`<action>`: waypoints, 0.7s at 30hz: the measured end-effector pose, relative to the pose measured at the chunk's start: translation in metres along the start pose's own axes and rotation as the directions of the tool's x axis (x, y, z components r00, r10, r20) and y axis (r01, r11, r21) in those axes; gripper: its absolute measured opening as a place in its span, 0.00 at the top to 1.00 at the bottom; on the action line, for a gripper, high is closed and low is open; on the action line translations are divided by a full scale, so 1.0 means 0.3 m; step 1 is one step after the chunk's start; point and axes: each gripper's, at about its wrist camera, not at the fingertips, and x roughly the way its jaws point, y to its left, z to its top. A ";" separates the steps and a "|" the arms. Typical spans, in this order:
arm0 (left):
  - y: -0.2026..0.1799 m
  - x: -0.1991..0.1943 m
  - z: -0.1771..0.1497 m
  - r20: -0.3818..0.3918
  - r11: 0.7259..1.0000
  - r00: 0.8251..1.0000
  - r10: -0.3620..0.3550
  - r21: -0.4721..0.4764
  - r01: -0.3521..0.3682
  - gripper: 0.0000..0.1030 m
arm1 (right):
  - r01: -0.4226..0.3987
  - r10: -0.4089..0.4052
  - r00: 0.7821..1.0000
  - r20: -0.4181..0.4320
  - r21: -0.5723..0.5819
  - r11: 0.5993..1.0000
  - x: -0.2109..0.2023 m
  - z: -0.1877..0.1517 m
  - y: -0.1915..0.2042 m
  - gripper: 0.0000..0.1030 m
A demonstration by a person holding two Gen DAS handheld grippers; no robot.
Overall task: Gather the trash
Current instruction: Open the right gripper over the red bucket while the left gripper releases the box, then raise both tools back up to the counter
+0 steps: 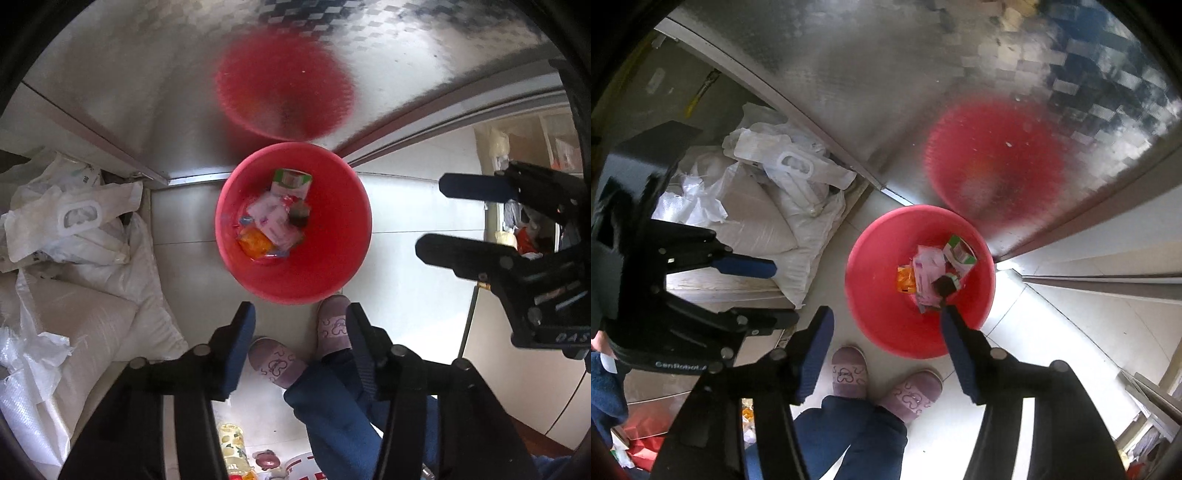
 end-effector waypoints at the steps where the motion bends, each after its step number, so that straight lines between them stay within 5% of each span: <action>1: -0.001 -0.005 -0.003 0.000 1.000 1.000 0.003 -0.001 -0.003 0.53 | -0.001 0.001 1.000 -0.002 0.002 1.000 -0.002 -0.003 0.000 0.44; 11: -0.054 -0.168 -0.047 0.046 0.998 0.998 0.053 0.035 -0.055 0.44 | 0.026 -0.026 1.000 -0.002 -0.004 1.000 -0.108 -0.036 0.046 0.43; 21: -0.162 -0.506 -0.173 0.130 0.999 0.991 -0.007 0.045 0.001 0.31 | 0.075 -0.072 0.996 0.048 -0.068 0.995 -0.403 -0.101 0.184 0.43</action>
